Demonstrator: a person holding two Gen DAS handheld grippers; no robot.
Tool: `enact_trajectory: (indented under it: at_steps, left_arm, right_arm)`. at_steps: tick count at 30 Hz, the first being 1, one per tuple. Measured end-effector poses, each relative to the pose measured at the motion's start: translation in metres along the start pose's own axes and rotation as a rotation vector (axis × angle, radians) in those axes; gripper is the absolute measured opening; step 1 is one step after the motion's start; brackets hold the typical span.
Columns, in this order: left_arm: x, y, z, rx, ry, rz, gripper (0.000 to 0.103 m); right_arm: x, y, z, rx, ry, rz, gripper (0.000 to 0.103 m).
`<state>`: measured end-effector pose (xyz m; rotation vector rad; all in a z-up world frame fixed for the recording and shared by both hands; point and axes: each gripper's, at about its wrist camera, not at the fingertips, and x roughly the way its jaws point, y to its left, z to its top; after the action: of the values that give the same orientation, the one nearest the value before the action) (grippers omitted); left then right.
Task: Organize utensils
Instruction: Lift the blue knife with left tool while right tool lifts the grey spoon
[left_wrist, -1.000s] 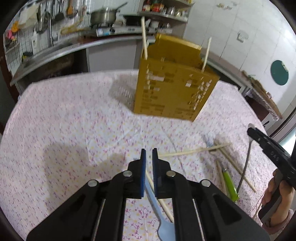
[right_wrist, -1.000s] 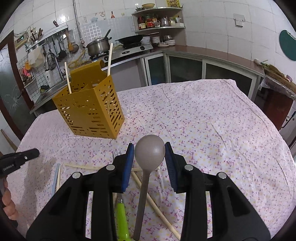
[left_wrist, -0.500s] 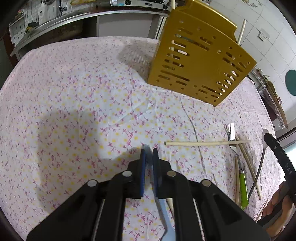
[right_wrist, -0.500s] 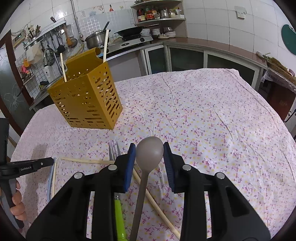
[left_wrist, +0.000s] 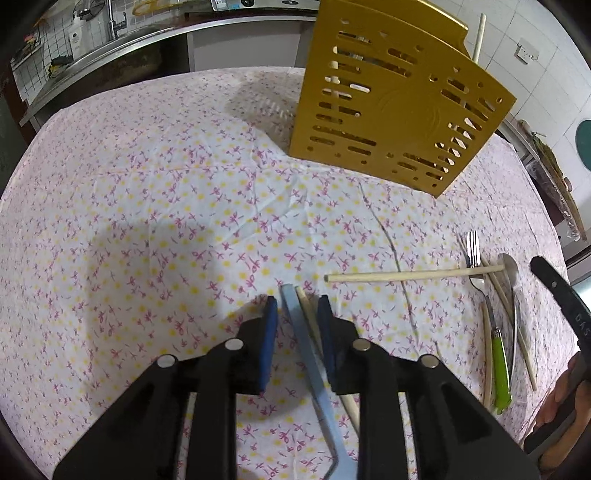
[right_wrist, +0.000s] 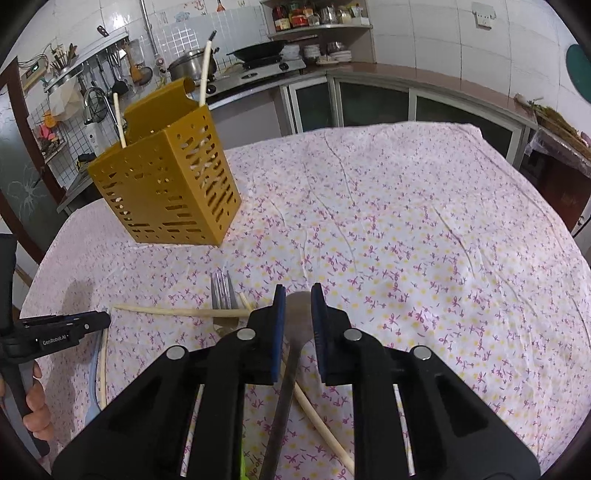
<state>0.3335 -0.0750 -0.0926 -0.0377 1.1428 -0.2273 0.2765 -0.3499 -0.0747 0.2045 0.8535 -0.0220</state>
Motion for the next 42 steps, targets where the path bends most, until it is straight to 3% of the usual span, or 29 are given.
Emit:
enact_trajectory:
  at_steps: [4, 6, 8, 10, 15, 17, 23, 30, 42]
  left_arm:
    - [-0.001, -0.001, -0.001, 0.014, -0.004, -0.013, 0.017]
    - [0.000, -0.003, 0.000, 0.016, -0.003, -0.016, 0.014]
    - [0.001, -0.004, 0.001, 0.025, -0.002, -0.025, 0.012]
    - [0.001, -0.006, 0.002, 0.037, -0.004, -0.021, 0.012]
    - [0.004, -0.005, 0.004, 0.048, -0.002, -0.031, 0.012]
    - [0.006, -0.003, 0.007, 0.050, 0.001, -0.038, 0.011]
    - [0.009, -0.001, 0.012, 0.061, -0.005, -0.025, 0.011]
    - [-0.009, -0.001, 0.009, 0.070, -0.075, -0.027, 0.010]
    - [-0.070, -0.016, 0.007, 0.129, -0.319, -0.046, 0.008]
  right_arm:
    - [0.012, -0.008, -0.002, 0.036, 0.053, 0.010, 0.017]
    - [0.018, -0.013, -0.002, 0.050, 0.069, 0.014, 0.025]
    - [0.021, -0.014, -0.002, 0.064, 0.083, 0.033, 0.043]
    - [0.024, -0.012, -0.003, 0.053, 0.086, 0.030, 0.047]
    - [0.037, -0.009, -0.003, 0.027, 0.134, 0.004, 0.047]
    - [0.040, -0.009, -0.003, 0.018, 0.147, -0.008, 0.037]
    - [0.044, -0.006, 0.002, -0.019, 0.168, -0.042, 0.036]
    - [0.014, -0.006, 0.004, -0.009, 0.047, -0.015, 0.036]
    - [-0.033, 0.010, 0.009, -0.058, -0.181, -0.011, 0.036]
